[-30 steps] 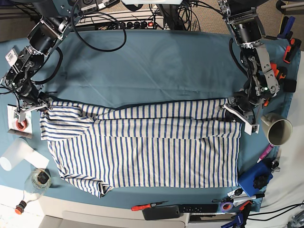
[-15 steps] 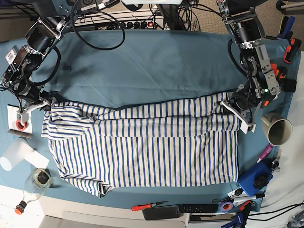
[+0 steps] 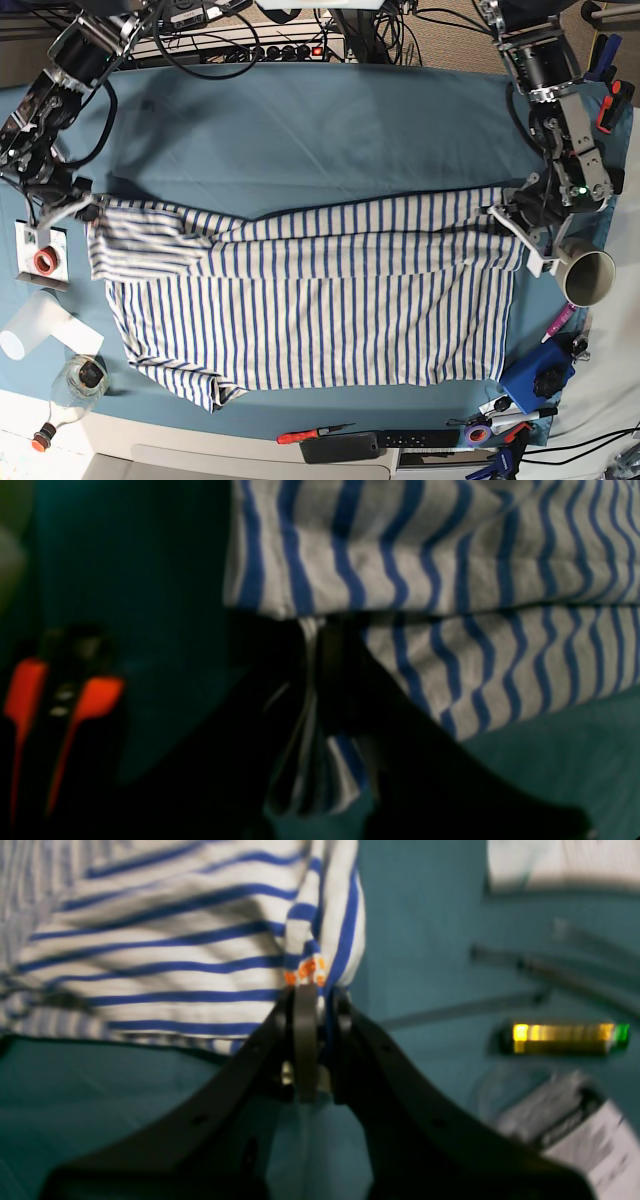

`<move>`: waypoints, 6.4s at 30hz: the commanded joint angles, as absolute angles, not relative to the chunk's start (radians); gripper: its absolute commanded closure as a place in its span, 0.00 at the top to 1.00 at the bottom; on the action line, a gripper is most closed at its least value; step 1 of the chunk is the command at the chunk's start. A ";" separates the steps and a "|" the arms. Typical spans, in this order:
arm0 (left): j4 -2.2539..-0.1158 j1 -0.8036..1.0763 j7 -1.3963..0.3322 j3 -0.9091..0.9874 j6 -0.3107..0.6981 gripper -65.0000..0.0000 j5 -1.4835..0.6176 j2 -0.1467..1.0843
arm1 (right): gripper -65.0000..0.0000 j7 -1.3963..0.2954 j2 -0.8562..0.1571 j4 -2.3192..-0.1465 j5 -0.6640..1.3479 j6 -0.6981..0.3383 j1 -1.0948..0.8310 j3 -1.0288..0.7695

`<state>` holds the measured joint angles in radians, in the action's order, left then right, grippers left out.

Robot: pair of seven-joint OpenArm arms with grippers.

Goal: Fold the T-shirt properly
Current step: 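Pull the folded edge back toward the arms with both grippers, then release the shirt edge and raise both grippers away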

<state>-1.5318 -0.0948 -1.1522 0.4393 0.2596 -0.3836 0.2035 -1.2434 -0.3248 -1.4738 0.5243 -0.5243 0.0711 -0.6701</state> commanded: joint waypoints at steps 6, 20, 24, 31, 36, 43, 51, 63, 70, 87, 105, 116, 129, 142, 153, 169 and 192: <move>-1.544 -0.085 -1.190 0.443 0.252 0.00 -0.345 0.260 | 0.00 -1.264 -0.347 -1.493 0.535 -0.522 0.029 -0.676; -1.745 0.112 -1.176 0.450 0.252 0.00 -0.343 0.286 | 0.00 -1.317 -0.400 -1.493 0.535 -0.499 -0.001 -0.684; -1.798 0.144 -1.167 0.450 0.251 0.00 -0.324 0.286 | 0.00 -1.340 -0.435 -1.501 0.542 -0.497 -0.001 -0.685; -1.823 0.175 -1.160 0.450 0.251 0.00 -0.306 0.286 | 0.00 -1.354 -0.446 -1.518 0.572 -0.497 -0.022 -0.727; -1.825 0.197 -1.166 0.450 0.252 0.00 -0.306 0.286 | 0.00 -1.364 -0.446 -1.518 0.607 -0.497 -0.097 -0.729; -1.841 0.236 -1.171 0.482 0.252 0.00 -0.307 0.286 | 0.00 -1.380 -0.446 -1.519 0.614 -0.497 -0.138 -0.745; -1.869 0.297 -1.161 0.658 0.272 0.00 -0.404 0.286 | 0.00 -1.396 -0.447 -1.520 0.666 -0.498 -0.146 -0.881; -1.869 0.302 -1.159 0.683 0.290 0.00 -0.502 0.286 | 0.00 -1.396 -0.446 -1.519 0.690 -0.501 -0.200 -0.885; -1.869 0.302 -1.158 0.683 0.342 0.13 -0.502 0.286 | 0.06 -1.396 -0.446 -1.519 0.794 -0.556 -0.200 -0.885; -1.895 0.302 -1.129 0.684 0.330 0.34 -0.468 0.286 | 0.17 -1.396 -0.450 -1.520 0.884 -0.584 -0.198 -0.885; -1.930 0.271 -1.065 0.684 0.262 0.38 -0.367 0.300 | 0.17 -1.396 -0.579 -1.520 0.920 -0.589 -0.196 -0.885; -1.930 0.213 -1.050 0.684 0.315 0.38 -0.495 0.299 | 0.19 -1.396 -0.596 -1.519 0.915 -0.614 -0.161 -0.884; -1.930 0.214 -1.005 0.684 0.315 0.38 -0.495 0.300 | 0.36 -1.396 -0.610 -1.520 0.925 -0.604 -0.163 -0.886; -1.933 0.201 -0.976 0.684 0.315 0.38 -0.522 0.300 | 0.36 -1.396 -0.735 -1.520 0.935 -0.604 -0.163 -0.886; -1.946 0.197 -0.979 0.684 0.315 0.38 -0.521 0.300 | 0.36 -1.396 -0.728 -1.520 0.926 -0.604 -0.163 -0.886; -1.946 0.197 -0.979 0.684 0.315 0.38 -0.552 0.299 | 0.36 -1.396 -0.609 -1.519 0.961 -0.606 -0.152 -0.884; -1.946 0.147 -0.968 0.680 0.430 0.38 -0.697 0.296 | 0.36 -1.111 -0.469 -1.518 0.671 -0.603 0.145 -0.389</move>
